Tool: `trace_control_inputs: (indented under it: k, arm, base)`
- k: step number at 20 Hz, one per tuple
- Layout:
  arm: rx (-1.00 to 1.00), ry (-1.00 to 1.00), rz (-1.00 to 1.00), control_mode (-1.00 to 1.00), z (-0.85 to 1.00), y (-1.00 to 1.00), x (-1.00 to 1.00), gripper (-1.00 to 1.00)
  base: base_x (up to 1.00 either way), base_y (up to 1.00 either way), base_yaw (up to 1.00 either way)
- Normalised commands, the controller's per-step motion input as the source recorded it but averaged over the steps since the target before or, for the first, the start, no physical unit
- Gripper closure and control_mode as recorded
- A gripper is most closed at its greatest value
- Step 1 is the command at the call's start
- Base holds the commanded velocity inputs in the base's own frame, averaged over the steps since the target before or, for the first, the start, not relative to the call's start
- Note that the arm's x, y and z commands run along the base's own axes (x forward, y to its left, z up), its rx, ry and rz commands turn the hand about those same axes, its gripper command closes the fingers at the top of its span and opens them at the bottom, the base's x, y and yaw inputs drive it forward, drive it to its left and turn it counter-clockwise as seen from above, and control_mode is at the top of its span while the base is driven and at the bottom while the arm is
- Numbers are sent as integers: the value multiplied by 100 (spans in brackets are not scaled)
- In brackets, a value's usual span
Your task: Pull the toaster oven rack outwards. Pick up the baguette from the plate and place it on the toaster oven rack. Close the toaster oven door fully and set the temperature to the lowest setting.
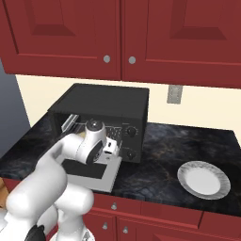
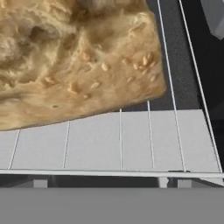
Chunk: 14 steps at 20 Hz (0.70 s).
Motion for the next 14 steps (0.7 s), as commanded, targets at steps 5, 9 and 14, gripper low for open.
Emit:
trace_control_inputs:
  k: [5,9,14]
  arm:
    - [-2,-15,0,-100,3,36,24,-100]
    - [-5,-16,0,-100,22,28,2,-100]
    - [-3,-13,-1,-100,11,13,6,-100]
  base:
    - [0,0,0]
    - [0,0,0]
    - [0,0,0]
